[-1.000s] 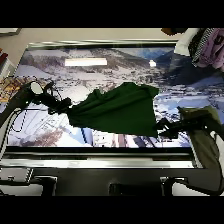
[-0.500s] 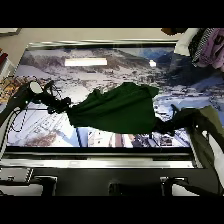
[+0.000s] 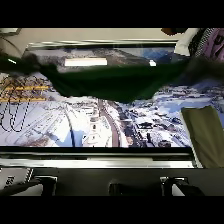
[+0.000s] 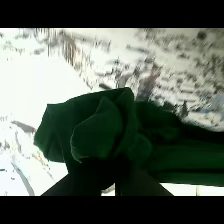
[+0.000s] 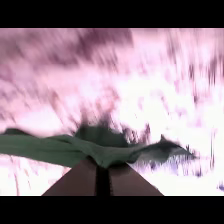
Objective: Fold the clothes and pants, and hang the long-sleeved shirts on hangers.
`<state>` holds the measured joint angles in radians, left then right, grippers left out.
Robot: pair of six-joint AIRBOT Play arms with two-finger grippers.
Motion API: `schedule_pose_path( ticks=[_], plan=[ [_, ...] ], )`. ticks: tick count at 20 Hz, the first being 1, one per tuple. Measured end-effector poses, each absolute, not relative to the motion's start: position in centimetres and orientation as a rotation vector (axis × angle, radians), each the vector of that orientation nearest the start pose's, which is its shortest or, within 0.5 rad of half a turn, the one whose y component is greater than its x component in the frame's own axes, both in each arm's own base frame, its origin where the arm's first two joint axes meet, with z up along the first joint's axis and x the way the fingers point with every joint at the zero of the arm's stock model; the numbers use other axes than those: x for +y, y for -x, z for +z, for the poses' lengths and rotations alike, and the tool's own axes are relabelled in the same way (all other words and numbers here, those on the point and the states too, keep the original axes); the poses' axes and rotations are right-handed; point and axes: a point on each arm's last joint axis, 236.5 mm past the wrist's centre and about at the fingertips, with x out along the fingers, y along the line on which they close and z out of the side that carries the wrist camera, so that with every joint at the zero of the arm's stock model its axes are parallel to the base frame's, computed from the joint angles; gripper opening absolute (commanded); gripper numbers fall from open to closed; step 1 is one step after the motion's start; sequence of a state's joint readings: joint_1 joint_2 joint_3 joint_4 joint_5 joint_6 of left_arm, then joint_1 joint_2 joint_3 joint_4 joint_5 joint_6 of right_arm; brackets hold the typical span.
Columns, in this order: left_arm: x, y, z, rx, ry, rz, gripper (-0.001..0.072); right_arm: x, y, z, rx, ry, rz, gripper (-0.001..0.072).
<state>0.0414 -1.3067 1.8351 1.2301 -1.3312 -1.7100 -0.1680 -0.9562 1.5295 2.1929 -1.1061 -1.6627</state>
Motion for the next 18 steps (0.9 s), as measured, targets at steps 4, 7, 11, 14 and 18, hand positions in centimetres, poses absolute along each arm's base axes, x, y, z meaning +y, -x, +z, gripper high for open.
schedule_pose_path(
  ticks=[4,7,11,14,18],
  plan=[
    [-4.8,-37.0,38.6,0.489,0.320,-0.194,0.0027,5.9,-29.3,47.4,0.088,-0.273,0.294,0.0029],
    [-4.5,-31.9,43.5,0.347,0.315,-0.179,0.0027,5.4,-24.8,51.9,-0.057,-0.278,0.256,0.0029],
    [-3.1,-30.1,44.8,0.299,0.351,-0.113,0.0027,4.9,-25.7,51.6,-0.024,-0.345,0.236,0.0029],
    [-2.8,-33.5,41.2,0.401,0.376,-0.088,0.0027,4.5,-31.4,46.5,0.182,-0.454,0.225,0.0030],
    [-3.2,-41.4,29.5,0.704,0.372,-0.063,0.0028,5.0,-41.4,34.4,0.569,-0.553,0.214,0.0029]
  ],
)
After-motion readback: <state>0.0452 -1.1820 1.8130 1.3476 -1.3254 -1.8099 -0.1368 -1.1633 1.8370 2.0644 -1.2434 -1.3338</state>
